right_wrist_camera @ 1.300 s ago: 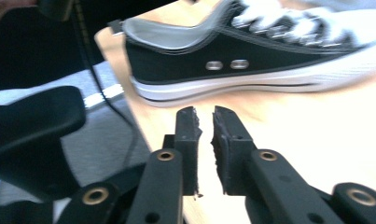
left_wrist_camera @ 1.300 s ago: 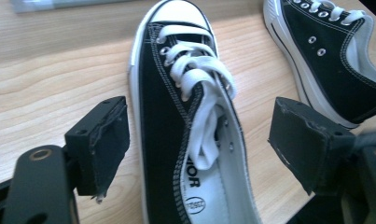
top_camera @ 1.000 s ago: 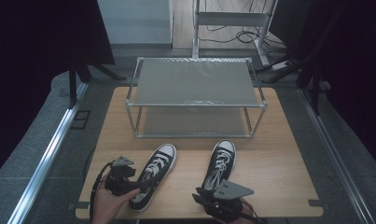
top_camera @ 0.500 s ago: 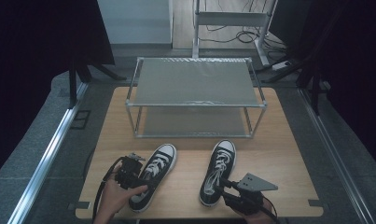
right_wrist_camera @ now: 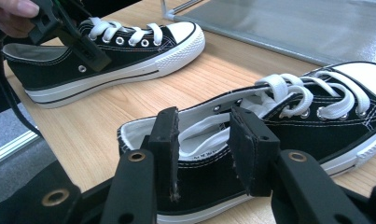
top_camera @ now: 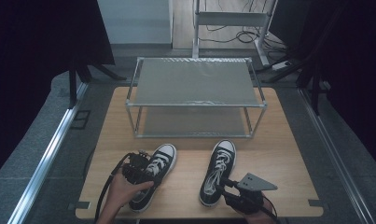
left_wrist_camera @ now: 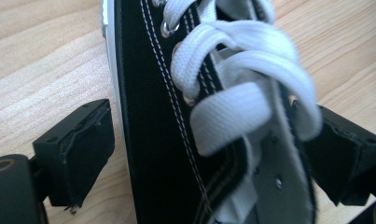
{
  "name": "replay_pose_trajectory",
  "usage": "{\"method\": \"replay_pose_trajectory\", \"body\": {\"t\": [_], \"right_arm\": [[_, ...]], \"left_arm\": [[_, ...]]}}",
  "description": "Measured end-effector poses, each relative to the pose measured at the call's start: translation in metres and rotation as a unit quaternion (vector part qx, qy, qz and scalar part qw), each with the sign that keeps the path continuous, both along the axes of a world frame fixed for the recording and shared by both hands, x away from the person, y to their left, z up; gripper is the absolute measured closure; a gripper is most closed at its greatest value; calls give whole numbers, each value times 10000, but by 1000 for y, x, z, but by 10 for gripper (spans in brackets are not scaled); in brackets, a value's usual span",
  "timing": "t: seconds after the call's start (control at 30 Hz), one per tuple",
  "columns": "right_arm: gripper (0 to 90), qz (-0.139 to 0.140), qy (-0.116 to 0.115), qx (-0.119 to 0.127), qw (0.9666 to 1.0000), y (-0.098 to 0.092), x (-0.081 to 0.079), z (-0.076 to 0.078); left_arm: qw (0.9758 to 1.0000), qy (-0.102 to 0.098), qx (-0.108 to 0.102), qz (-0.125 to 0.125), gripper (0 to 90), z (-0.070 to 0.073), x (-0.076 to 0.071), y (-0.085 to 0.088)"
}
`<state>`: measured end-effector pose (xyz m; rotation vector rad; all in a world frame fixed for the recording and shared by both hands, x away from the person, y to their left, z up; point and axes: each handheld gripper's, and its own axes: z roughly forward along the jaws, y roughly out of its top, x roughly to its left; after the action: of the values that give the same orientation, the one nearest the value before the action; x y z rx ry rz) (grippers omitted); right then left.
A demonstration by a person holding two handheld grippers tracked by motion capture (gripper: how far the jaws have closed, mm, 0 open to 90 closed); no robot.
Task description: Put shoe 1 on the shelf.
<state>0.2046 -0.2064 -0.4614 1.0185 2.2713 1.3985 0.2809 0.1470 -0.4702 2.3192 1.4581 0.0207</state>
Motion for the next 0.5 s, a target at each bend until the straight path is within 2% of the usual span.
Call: {"method": "replay_pose_trajectory", "body": {"t": [0.07, 0.27, 0.37, 0.5], "right_arm": [[629, -20, 1, -4, 10000, 0, 0, 0], [629, -36, 12, -57, 10000, 0, 2, -3], [629, -50, 26, -60, 10000, 0, 2, -3], [629, -75, 20, -81, 9999, 0, 2, -5]], "left_arm": [[9999, 32, 96, -7, 87, -2, 2, -2], [9998, 83, 203, 13, 91, -5, 6, -7], [9996, 123, 240, 111, 100, -7, 8, -9], [9993, 192, 316, 91, 95, -9, 11, -11]]}}
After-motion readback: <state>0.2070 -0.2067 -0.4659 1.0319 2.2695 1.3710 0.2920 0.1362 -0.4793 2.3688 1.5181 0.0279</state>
